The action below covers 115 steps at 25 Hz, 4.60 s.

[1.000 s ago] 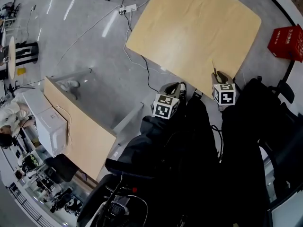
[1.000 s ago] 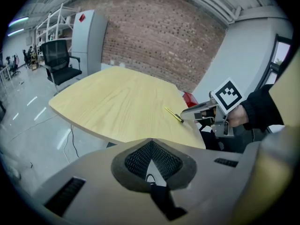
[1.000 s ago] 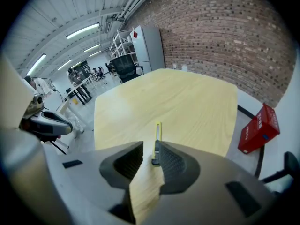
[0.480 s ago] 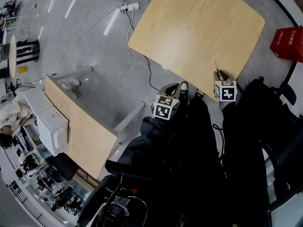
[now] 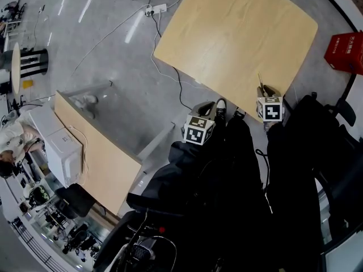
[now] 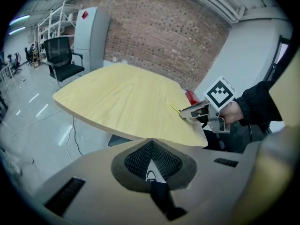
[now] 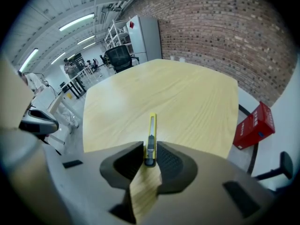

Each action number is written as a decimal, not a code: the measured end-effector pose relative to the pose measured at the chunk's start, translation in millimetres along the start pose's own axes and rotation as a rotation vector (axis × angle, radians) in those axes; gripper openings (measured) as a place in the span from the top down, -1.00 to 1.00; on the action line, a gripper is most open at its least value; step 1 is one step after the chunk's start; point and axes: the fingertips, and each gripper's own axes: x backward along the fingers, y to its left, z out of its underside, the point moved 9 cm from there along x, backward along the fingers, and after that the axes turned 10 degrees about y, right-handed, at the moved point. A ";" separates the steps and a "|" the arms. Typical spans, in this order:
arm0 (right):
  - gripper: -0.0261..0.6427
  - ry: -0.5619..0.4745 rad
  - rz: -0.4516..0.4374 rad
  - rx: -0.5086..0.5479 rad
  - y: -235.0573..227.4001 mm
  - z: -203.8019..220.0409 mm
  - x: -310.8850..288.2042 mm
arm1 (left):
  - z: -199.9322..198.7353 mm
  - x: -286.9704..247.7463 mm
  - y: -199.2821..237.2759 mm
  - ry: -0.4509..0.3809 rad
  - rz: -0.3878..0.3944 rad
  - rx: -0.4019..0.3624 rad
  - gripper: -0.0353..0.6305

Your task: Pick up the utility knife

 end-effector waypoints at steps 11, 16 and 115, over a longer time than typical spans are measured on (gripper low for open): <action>0.71 -0.010 0.025 0.017 1.9 4.5 7.1 | 8.3 2.4 -1.8 0.007 0.001 -0.002 0.90; 0.71 -0.055 0.037 0.014 5.0 6.4 24.0 | 4.6 7.5 -5.2 -0.003 0.002 -0.013 0.90; 0.72 -1.182 0.236 0.089 41.8 -57.3 414.0 | -228.1 232.5 -136.3 -0.896 -0.043 -0.383 0.90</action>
